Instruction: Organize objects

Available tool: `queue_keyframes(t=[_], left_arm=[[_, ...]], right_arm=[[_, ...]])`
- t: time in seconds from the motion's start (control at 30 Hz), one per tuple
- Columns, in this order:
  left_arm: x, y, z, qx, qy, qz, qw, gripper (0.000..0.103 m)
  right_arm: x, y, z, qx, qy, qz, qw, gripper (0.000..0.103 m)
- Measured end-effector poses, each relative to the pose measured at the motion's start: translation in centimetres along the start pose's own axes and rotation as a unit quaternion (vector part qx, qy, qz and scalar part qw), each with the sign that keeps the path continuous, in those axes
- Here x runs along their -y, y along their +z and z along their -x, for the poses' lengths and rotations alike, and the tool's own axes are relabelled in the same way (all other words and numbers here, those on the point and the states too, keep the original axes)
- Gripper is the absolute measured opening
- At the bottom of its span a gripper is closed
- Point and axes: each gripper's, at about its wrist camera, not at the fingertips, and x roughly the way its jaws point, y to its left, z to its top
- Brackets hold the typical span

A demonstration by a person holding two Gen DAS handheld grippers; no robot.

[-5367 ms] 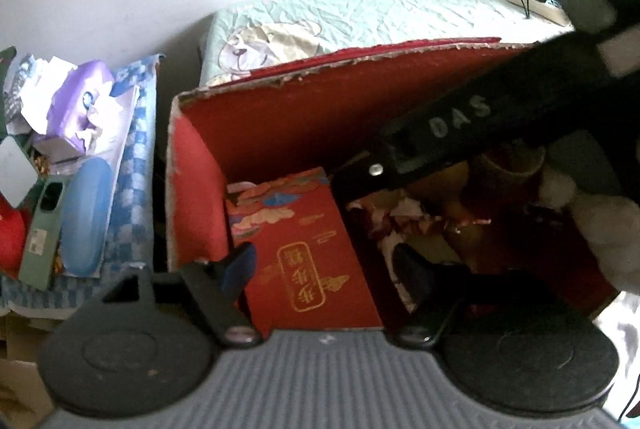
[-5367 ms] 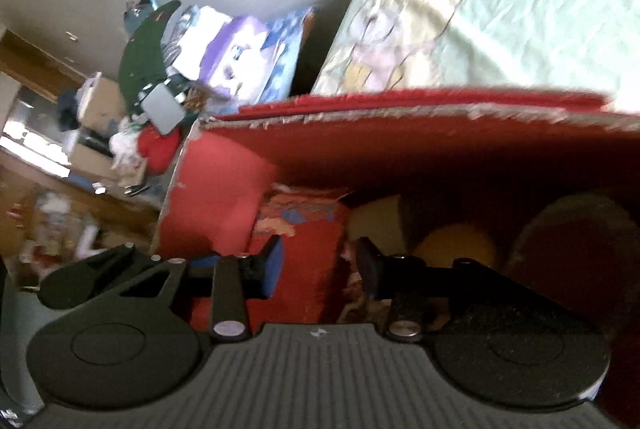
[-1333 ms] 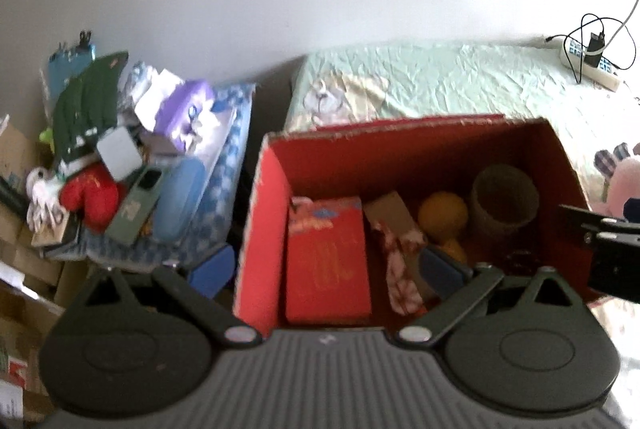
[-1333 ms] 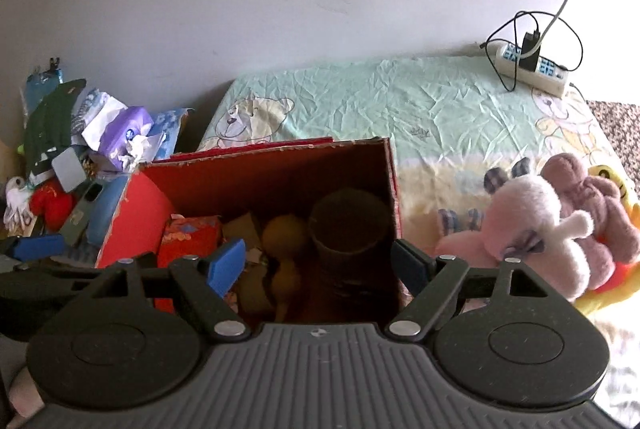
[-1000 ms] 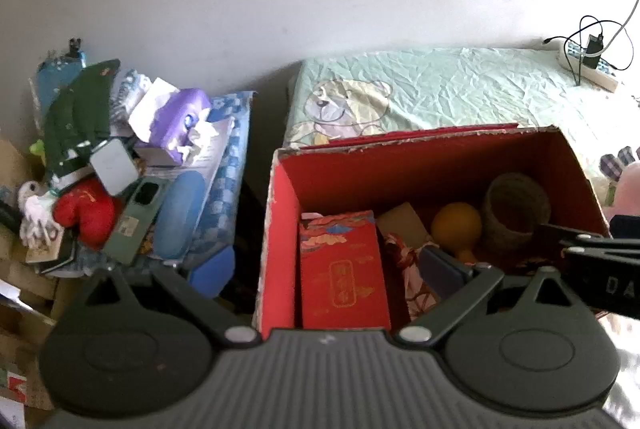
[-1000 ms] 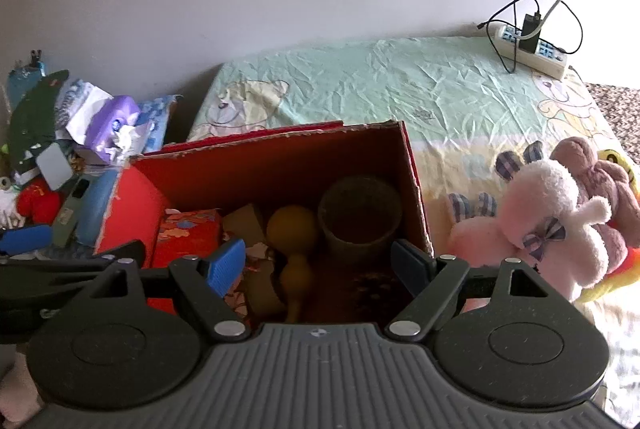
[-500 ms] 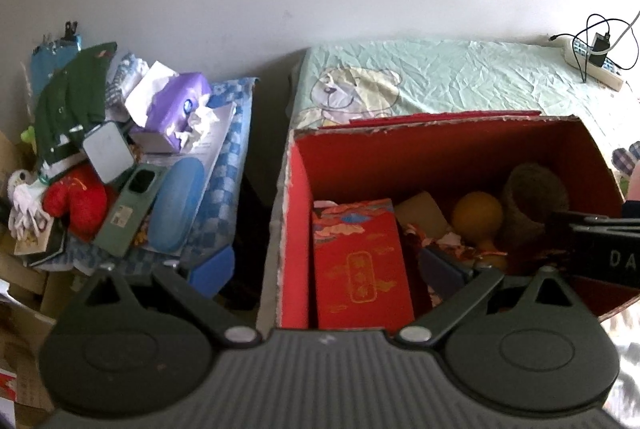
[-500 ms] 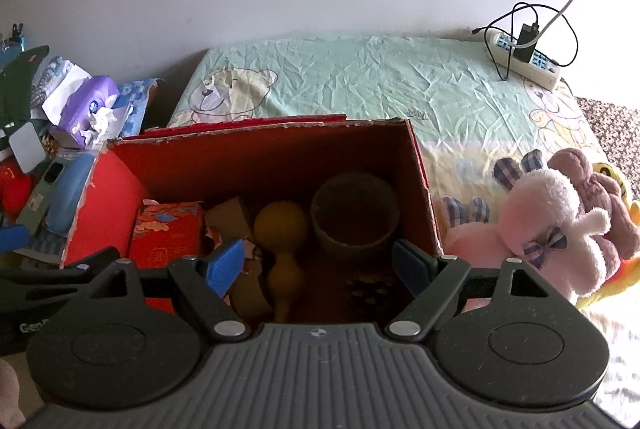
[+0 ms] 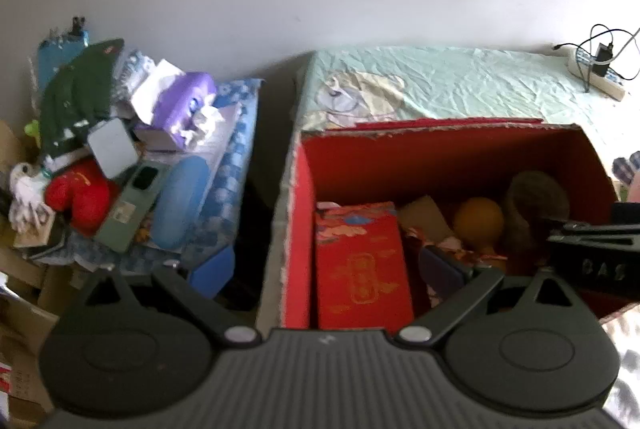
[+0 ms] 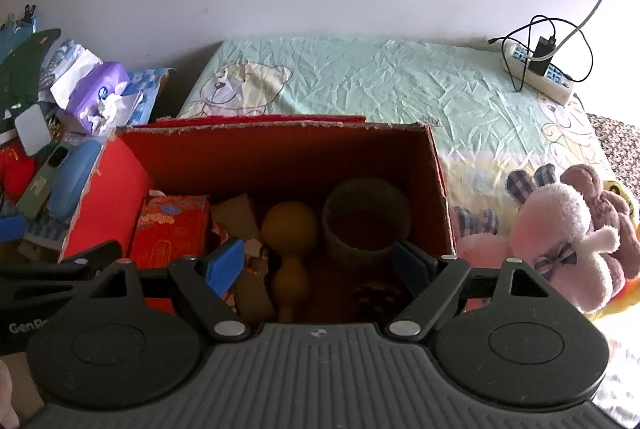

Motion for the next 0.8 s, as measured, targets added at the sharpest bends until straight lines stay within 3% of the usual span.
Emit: queue_keyframes(t=[0.47,0.8], left_arm=[[1.9,-0.5,0.1,0.014,-0.003,-0.026,0.9996,0.099],[2.3,-1.0,0.6,0.014,0.005,-0.028,0.9995,0.099]], right_arm=[[2.2,-0.8,0.3,0.003,-0.006,-0.047,0.999,0.083],[2.2,-1.1,0.3,0.005,0.006,-0.044,0.999,0.083]])
